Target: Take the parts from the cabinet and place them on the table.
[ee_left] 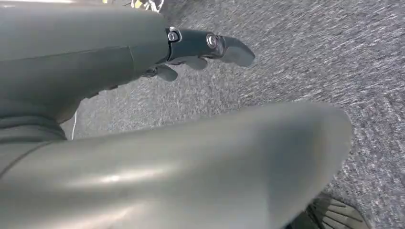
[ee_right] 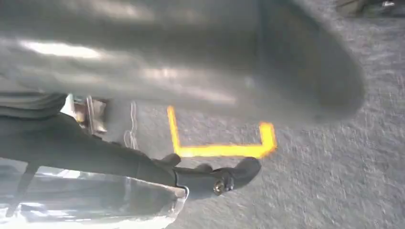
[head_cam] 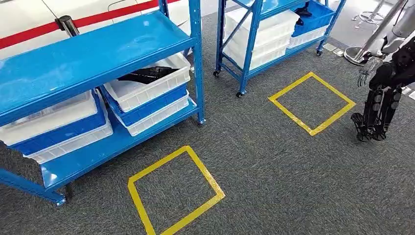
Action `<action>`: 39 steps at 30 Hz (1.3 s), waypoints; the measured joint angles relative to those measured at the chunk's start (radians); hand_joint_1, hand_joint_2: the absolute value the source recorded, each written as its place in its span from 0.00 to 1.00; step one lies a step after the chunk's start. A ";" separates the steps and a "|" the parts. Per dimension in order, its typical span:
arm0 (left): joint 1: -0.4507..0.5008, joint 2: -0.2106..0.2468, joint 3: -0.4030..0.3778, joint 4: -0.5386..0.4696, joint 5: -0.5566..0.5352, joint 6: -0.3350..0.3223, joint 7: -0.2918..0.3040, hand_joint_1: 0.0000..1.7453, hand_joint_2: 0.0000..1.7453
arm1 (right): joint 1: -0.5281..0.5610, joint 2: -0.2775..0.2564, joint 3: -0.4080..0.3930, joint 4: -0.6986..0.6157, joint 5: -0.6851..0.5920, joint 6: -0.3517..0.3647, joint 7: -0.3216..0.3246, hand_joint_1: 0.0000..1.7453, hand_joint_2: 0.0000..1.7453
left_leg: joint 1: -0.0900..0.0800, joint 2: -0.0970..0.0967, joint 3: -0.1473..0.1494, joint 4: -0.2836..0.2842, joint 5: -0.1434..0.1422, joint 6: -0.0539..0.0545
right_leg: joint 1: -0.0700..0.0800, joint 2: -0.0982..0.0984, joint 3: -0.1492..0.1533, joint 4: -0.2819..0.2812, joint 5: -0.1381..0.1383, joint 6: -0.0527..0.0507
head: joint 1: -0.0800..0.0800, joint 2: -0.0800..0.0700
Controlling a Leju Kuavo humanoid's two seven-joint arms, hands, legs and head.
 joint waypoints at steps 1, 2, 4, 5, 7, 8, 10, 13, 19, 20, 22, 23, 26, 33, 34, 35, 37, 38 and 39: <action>0.001 0.000 0.000 0.000 0.000 0.000 0.000 0.00 0.00 | -0.002 -0.001 0.000 0.000 0.000 0.001 0.000 0.00 0.00 | 0.001 -0.002 -0.003 0.000 0.001 -0.001 | 0.001 -0.003 -0.002 0.001 0.001 -0.004 | -0.002 0.000; 0.003 0.000 0.002 0.000 0.000 0.000 0.000 0.00 0.00 | -0.005 0.000 0.000 0.000 0.000 0.003 0.000 0.00 0.00 | 0.003 -0.005 -0.004 -0.001 0.003 -0.004 | 0.003 -0.008 -0.003 0.003 0.001 -0.007 | -0.002 0.000; 0.005 0.000 0.006 0.000 0.000 0.000 -0.001 0.00 0.00 | -0.004 0.000 0.000 0.000 0.000 0.007 0.000 0.00 0.00 | 0.010 0.007 -0.006 0.011 -0.006 -0.010 | -0.005 -0.026 0.002 -0.002 0.005 -0.019 | -0.002 0.000; 0.005 0.000 0.006 0.000 0.000 0.000 -0.002 0.00 0.00 | -0.003 -0.001 0.000 0.000 0.000 0.007 -0.001 0.00 0.00 | 0.006 0.060 -0.022 0.046 -0.030 -0.015 | -0.002 -0.034 0.003 -0.002 0.002 -0.025 | -0.003 0.000; 0.003 0.000 0.006 0.000 -0.001 0.000 -0.003 0.00 0.00 | 0.000 0.000 0.000 0.000 0.002 0.009 -0.001 0.00 0.00 | 0.009 0.097 -0.101 0.202 -0.111 -0.022 | 0.005 -0.057 0.003 -0.002 -0.001 -0.035 | -0.012 0.000; 0.003 0.000 0.006 0.000 -0.001 -0.001 -0.004 0.00 0.00 | 0.002 -0.001 0.000 0.000 0.003 0.011 -0.001 0.00 0.00 | 0.009 0.099 -0.145 0.285 -0.143 -0.023 | 0.008 -0.071 0.001 -0.002 -0.003 -0.038 | -0.012 0.000; 0.005 0.000 0.007 0.000 -0.001 -0.002 -0.004 0.00 0.00 | 0.002 -0.003 0.000 0.000 0.004 0.015 -0.001 0.00 0.00 | 0.009 0.101 -0.172 0.328 -0.134 -0.020 | 0.014 -0.094 0.002 -0.002 -0.005 -0.041 | -0.012 0.000; 0.008 0.001 0.008 0.000 0.000 -0.002 -0.005 0.00 0.00 | 0.000 -0.002 0.000 0.000 0.007 0.018 -0.001 0.00 0.00 | 0.001 0.123 -0.056 0.106 -0.019 0.005 | 0.023 -0.121 0.010 -0.003 -0.009 -0.046 | -0.012 0.000; 0.001 0.002 0.018 0.000 -0.001 -0.004 -0.009 0.00 0.00 | -0.006 0.005 0.000 -0.002 0.016 0.023 0.003 0.00 0.00 | -0.019 0.149 -0.003 -0.006 -0.001 0.046 | 0.031 -0.172 0.029 -0.012 -0.017 -0.025 | -0.013 0.000; 0.003 0.000 0.019 0.000 0.000 -0.004 -0.009 0.00 0.00 | -0.007 0.002 0.001 -0.002 0.017 0.023 0.003 0.00 0.00 | -0.009 0.140 0.006 -0.020 0.012 0.042 | 0.027 -0.116 0.018 0.012 -0.030 -0.023 | -0.010 0.000; -0.002 0.000 0.021 0.000 0.001 -0.001 -0.009 0.00 0.00 | -0.003 0.001 0.001 -0.002 0.021 0.023 0.003 0.00 0.00 | -0.005 0.117 0.001 -0.021 0.018 0.047 | 0.022 -0.058 -0.045 0.140 -0.093 -0.034 | -0.008 0.000; -0.002 -0.002 0.021 0.000 0.001 -0.003 -0.009 0.00 0.00 | -0.001 -0.002 0.001 -0.001 0.022 0.023 0.003 0.00 0.00 | -0.005 0.101 -0.001 -0.021 0.019 0.047 | 0.016 -0.051 -0.087 0.226 -0.127 -0.035 | -0.010 0.000; 0.001 -0.004 0.023 0.000 0.003 -0.003 -0.009 0.00 0.00 | 0.004 -0.006 0.001 -0.001 0.024 0.023 0.003 0.00 0.00 | -0.001 0.056 0.001 -0.019 0.019 0.043 | 0.007 -0.049 -0.120 0.273 -0.116 -0.007 | -0.008 0.000; 0.005 -0.005 0.024 0.000 0.006 -0.003 -0.010 0.00 0.00 | -0.004 -0.008 0.003 -0.001 0.027 0.023 -0.001 0.00 0.00 | 0.007 -0.005 -0.008 0.002 0.001 -0.004 | -0.004 -0.014 0.002 0.005 -0.005 -0.006 | -0.007 0.000; 0.006 -0.005 0.024 0.000 0.006 -0.003 -0.011 0.00 0.00 | -0.004 -0.008 0.005 -0.001 0.028 0.023 -0.001 0.00 0.00 | 0.012 -0.011 -0.010 0.008 0.001 -0.007 | -0.011 -0.023 0.003 0.002 -0.002 -0.013 | -0.006 0.000; 0.007 -0.005 0.024 0.000 0.006 -0.003 -0.011 0.00 0.00 | -0.002 -0.008 0.005 0.000 0.027 0.023 -0.001 0.00 0.00 | 0.011 0.035 -0.015 0.026 -0.011 -0.011 | -0.010 -0.032 0.006 0.000 0.000 -0.018 | -0.007 0.000; 0.005 -0.005 0.024 0.000 0.007 -0.003 -0.013 0.00 0.00 | 0.002 -0.008 0.005 0.000 0.027 0.024 -0.001 0.00 0.00 | 0.012 0.091 -0.078 0.154 -0.087 -0.019 | -0.003 -0.051 0.007 0.001 -0.005 -0.028 | -0.016 0.000; 0.004 -0.005 0.024 0.000 0.007 -0.003 -0.014 0.00 0.00 | 0.003 -0.008 0.005 0.000 0.025 0.024 -0.001 0.00 0.00 | 0.012 0.096 -0.123 0.239 -0.125 -0.021 | -0.001 -0.064 0.007 0.001 -0.008 -0.031 | -0.016 0.000; 0.004 -0.005 0.024 0.000 0.006 -0.003 -0.015 0.00 0.00 | 0.003 -0.008 0.005 0.000 0.024 0.024 -0.001 0.00 0.00 | 0.012 0.098 -0.163 0.310 -0.148 -0.023 | 0.002 -0.075 0.007 0.001 -0.010 -0.034 | -0.017 0.000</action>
